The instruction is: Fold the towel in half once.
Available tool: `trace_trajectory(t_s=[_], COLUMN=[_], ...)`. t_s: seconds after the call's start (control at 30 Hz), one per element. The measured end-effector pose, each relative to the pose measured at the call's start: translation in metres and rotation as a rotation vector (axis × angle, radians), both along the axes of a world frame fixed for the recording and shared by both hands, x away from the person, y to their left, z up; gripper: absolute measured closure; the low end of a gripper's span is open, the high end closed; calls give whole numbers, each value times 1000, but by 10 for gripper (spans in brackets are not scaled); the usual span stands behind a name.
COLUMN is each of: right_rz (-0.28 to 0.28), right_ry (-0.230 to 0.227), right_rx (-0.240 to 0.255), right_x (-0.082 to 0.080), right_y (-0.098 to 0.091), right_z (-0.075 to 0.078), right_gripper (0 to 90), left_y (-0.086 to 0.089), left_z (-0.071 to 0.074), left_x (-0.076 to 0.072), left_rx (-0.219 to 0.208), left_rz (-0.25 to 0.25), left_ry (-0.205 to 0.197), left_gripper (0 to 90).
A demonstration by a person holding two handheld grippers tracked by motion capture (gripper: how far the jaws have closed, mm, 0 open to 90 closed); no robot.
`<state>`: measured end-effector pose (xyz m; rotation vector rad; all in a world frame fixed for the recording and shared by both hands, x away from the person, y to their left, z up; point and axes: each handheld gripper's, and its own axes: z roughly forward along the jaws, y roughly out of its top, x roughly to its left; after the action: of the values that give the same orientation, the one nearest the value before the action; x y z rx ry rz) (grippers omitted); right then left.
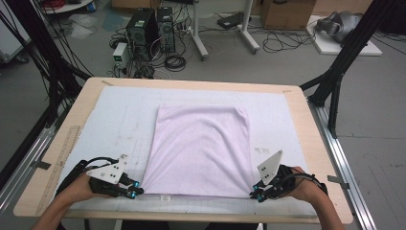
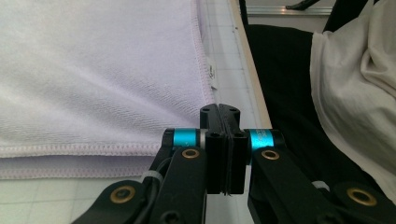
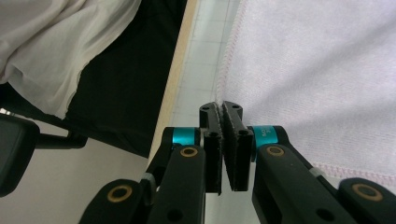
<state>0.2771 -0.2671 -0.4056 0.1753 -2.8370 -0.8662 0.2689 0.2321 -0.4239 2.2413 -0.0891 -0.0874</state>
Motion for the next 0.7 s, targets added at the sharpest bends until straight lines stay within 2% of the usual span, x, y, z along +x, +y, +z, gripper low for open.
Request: trace_trajectory(t_s=[0.13, 0.17, 0.27, 0.4, 0.53, 0.6, 0.63, 0.7], right_rz=[-1, -3, -7, -12, -27, -60, -76, -115], right_ry=[3, 1, 6, 12, 6, -6, -6, -30], right_rx=[-30, -33, -31, -41, -43, -28, -17, 3], right_x=[2, 2, 3, 3, 2, 2, 2, 2], right_y=[2, 2, 3, 4, 3, 1, 0, -3], right_z=[-3, -4, -7, -9, -10, -9, -8, -7], right_gripper=[870, 869, 868, 846, 744, 640, 604, 467], left_y=[-1, -1, -2, 1, 4, 6, 7, 9], left_z=[-3, -4, -7, -10, -9, -9, -8, -8], left_x=[2, 2, 4, 7, 10, 11, 12, 14], left_rx=[2, 4, 16, -5, -23, -38, -47, -59], left_rz=[1, 5, 18, 40, 83, 95, 106, 128], left_ry=[12, 24, 24, 37, 42, 49, 34, 22], left_gripper=[889, 888, 886, 876, 811, 757, 726, 666])
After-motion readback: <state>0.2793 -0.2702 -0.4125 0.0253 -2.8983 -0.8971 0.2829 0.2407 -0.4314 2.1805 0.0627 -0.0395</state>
